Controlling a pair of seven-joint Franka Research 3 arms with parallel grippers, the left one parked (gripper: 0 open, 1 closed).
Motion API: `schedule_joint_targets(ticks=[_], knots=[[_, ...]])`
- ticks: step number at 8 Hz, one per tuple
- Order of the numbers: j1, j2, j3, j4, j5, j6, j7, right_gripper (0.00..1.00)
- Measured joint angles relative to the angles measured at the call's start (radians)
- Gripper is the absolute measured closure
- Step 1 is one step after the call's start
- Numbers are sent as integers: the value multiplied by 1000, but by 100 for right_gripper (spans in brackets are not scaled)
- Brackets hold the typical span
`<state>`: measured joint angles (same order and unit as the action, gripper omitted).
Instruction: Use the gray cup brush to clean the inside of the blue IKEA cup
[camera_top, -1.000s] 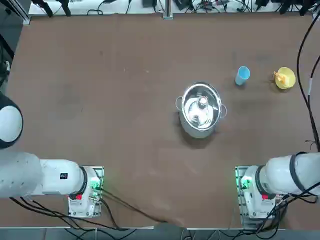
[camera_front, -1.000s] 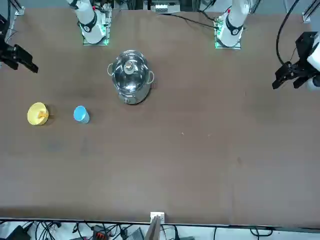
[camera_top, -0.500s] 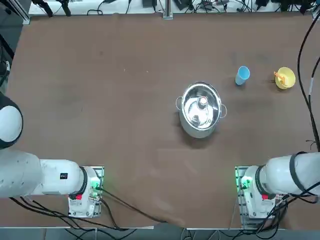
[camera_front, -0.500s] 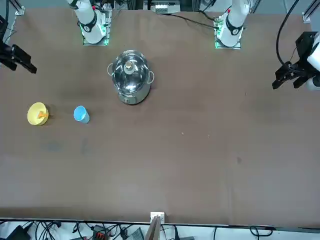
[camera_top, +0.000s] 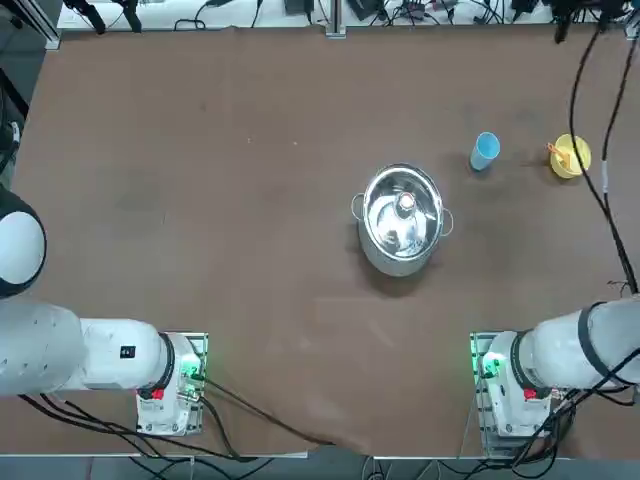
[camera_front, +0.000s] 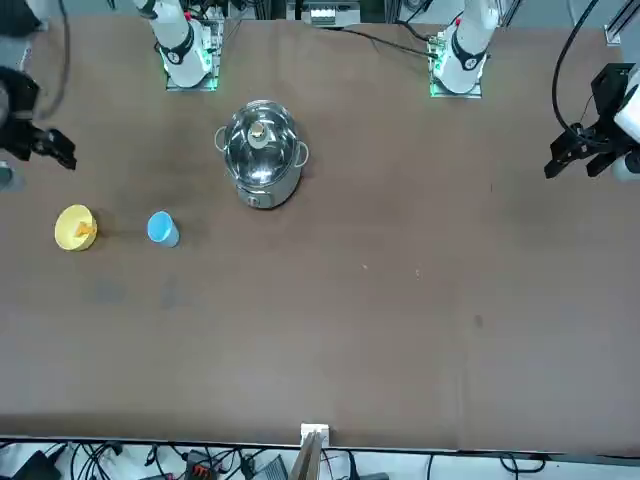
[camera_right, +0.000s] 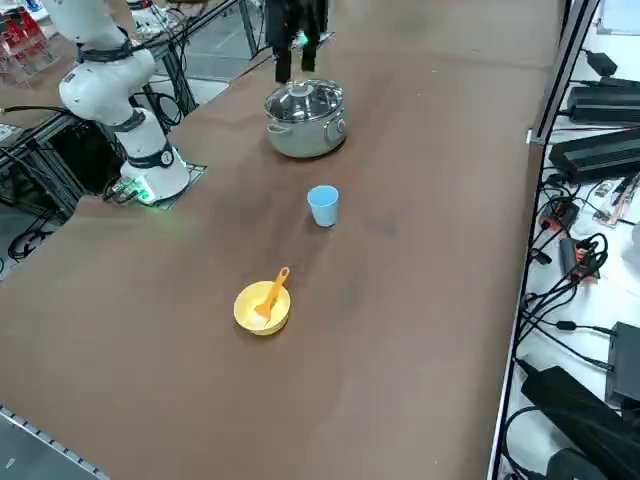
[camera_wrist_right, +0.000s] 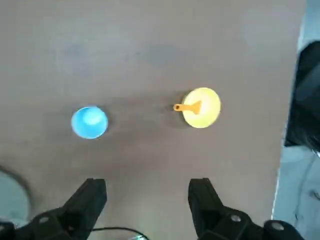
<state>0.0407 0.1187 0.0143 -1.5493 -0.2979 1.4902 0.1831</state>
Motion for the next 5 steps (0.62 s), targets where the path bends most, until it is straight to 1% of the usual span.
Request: schedule_joint_targets(ticks=[2,3,5], knots=[[0,98,-2,-18,-69,56,132,1],[-1,137,-4,-45,-118,92,181,1],[-2,197,-6,-143,-239,206,298,1]])
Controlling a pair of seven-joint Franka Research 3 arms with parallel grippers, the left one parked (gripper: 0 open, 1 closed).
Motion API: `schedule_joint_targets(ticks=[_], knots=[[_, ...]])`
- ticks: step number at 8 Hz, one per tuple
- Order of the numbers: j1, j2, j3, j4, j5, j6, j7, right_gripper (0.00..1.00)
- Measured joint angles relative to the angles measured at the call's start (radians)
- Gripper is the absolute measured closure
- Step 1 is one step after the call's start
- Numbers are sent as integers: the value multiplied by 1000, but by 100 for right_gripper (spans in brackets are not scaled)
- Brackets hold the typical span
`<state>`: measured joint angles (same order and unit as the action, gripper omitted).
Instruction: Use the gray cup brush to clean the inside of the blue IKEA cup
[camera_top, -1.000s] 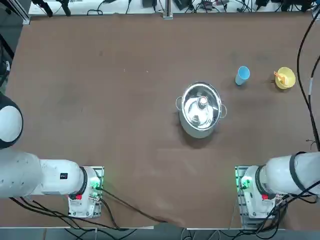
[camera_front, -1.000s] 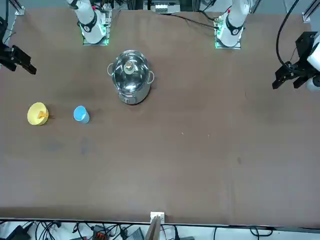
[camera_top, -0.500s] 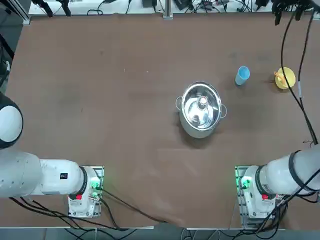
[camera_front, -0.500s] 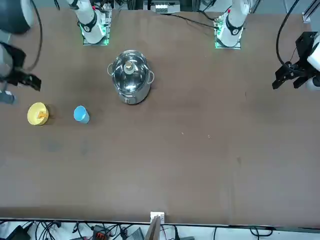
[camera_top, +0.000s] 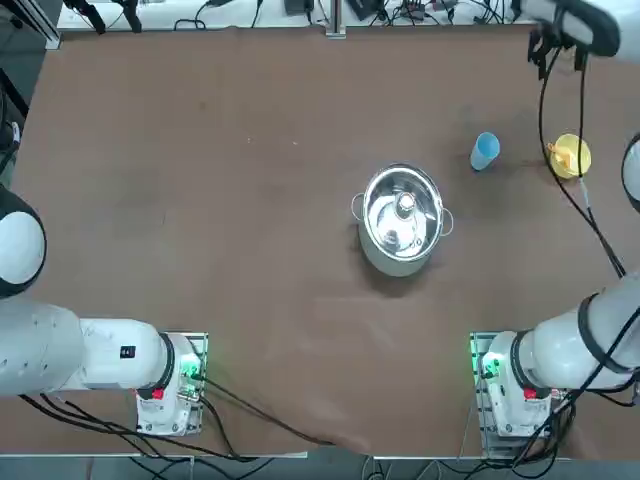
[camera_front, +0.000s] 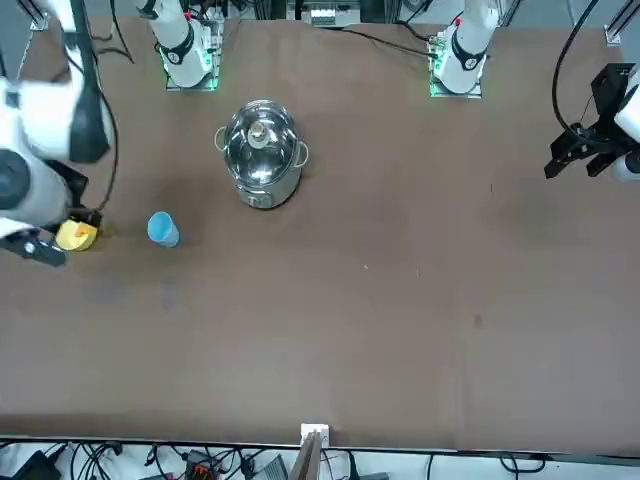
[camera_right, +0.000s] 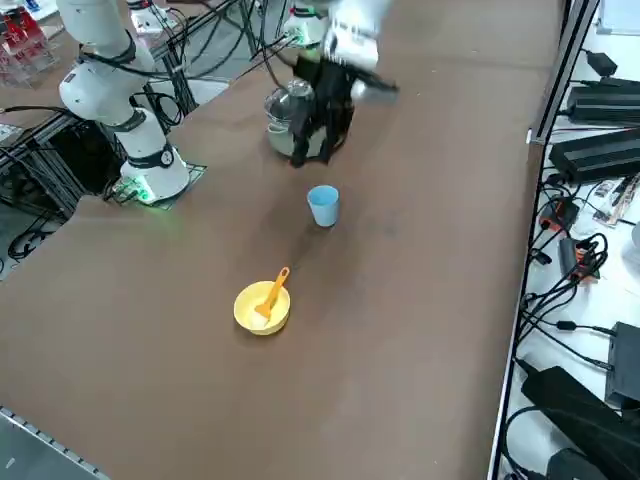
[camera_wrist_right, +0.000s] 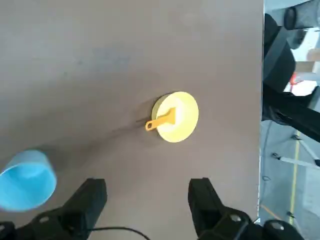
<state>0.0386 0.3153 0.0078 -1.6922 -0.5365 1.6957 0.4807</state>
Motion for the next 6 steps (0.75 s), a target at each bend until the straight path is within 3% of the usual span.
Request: schedule_joint_targets(ticks=[3,6], knots=[[-29,65,-12,-155,-109,197,148,9],[-31,174,-9,-169,-256,217,300,20]])
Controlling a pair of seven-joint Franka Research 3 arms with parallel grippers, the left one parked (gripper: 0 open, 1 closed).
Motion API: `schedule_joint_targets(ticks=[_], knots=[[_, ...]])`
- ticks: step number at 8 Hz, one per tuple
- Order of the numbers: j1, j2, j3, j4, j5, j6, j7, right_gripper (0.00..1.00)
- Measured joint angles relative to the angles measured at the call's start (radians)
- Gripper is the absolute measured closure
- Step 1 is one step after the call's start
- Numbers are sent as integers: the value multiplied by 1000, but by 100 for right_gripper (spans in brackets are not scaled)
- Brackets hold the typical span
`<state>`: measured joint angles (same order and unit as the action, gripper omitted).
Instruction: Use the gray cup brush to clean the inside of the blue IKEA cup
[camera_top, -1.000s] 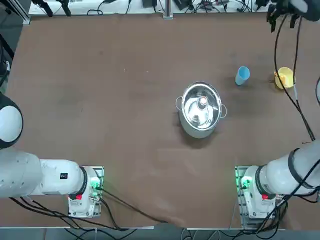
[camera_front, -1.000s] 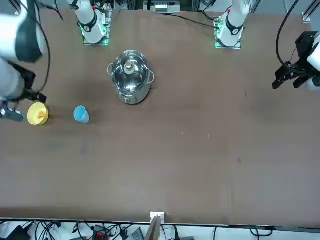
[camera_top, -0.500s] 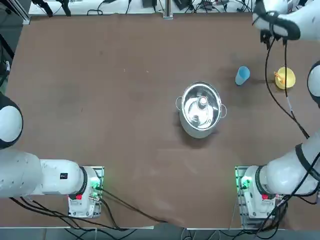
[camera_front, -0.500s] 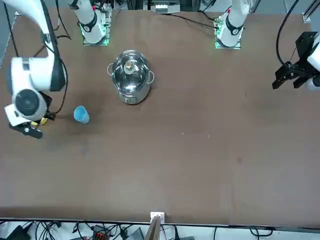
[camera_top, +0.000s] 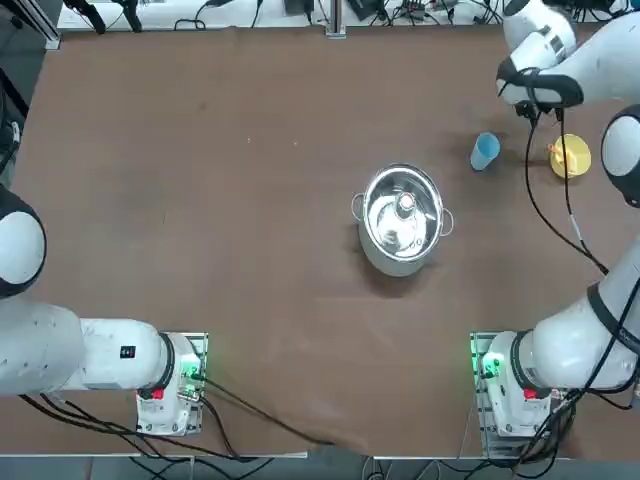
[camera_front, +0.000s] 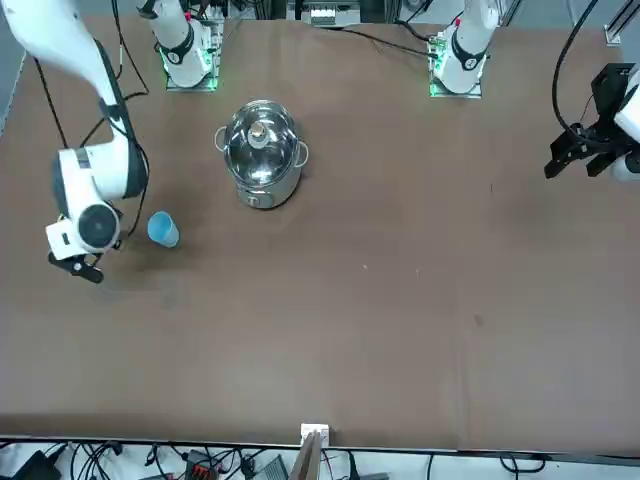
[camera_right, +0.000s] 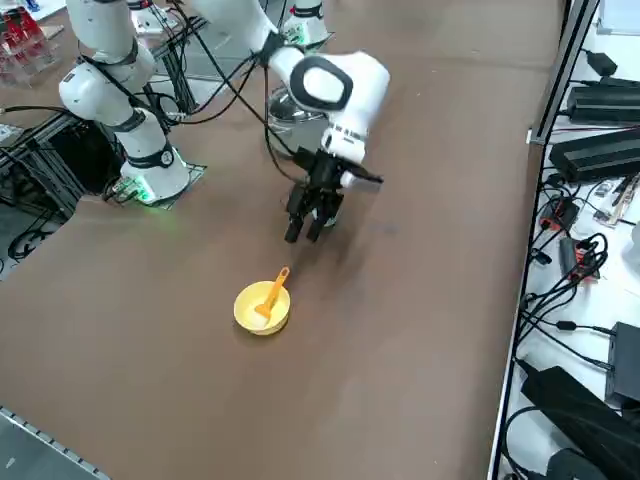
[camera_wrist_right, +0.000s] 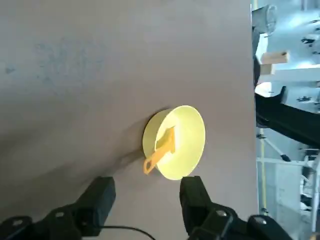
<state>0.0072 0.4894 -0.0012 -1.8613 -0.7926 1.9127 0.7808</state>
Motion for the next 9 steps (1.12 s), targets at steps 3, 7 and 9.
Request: schedule_joint_targets(ticks=[3,7,9], knots=[[-2,76,-1,2,-56,1,35,29],[-7,100,-5,2,-65,-3,50,37],[-7,113,-9,2,-106,-15,65,39]])
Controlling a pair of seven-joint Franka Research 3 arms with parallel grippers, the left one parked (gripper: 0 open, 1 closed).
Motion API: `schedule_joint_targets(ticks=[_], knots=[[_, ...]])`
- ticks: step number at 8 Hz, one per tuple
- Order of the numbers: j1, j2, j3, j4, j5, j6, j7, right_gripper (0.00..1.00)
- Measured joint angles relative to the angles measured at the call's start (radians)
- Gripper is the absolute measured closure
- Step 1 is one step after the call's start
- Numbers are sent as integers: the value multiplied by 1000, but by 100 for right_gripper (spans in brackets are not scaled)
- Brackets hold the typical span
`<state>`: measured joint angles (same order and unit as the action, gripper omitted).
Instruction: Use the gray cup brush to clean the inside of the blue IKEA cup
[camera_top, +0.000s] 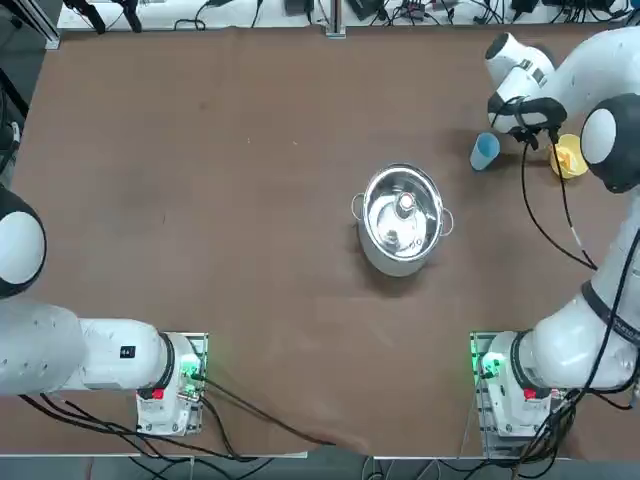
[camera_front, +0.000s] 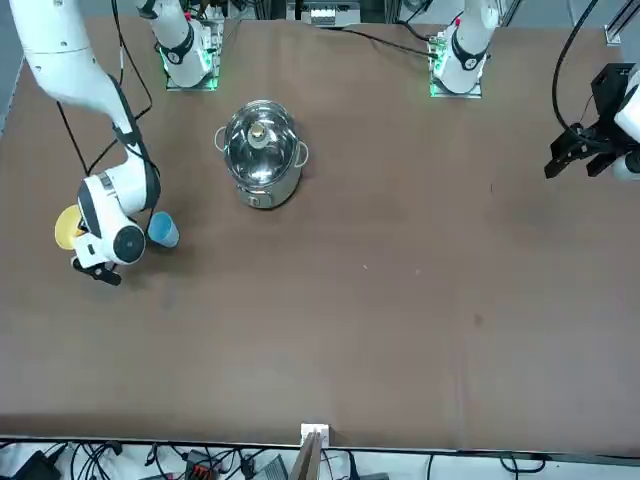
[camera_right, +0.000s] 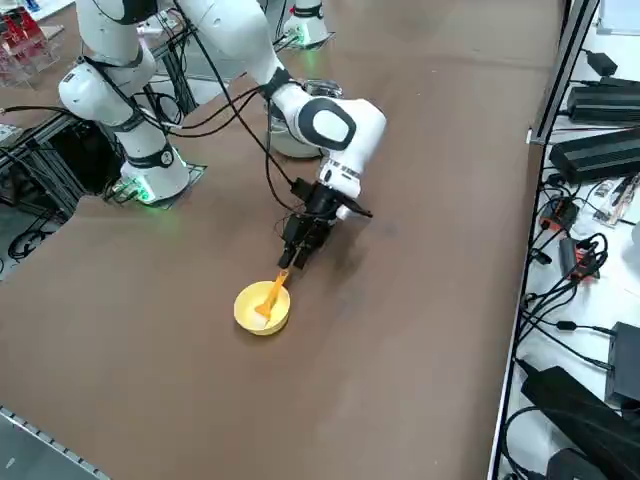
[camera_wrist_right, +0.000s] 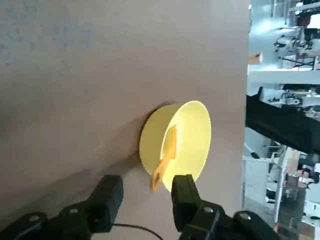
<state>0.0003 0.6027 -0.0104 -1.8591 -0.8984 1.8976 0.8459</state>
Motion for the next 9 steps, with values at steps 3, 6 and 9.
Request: schedule_joint_targets(ticks=[3,6,9], knots=[[-1,11,-8,0,-14,-3,10,45],[0,19,-8,0,-32,-7,22,50],[0,20,-8,1,-42,-8,23,54]])
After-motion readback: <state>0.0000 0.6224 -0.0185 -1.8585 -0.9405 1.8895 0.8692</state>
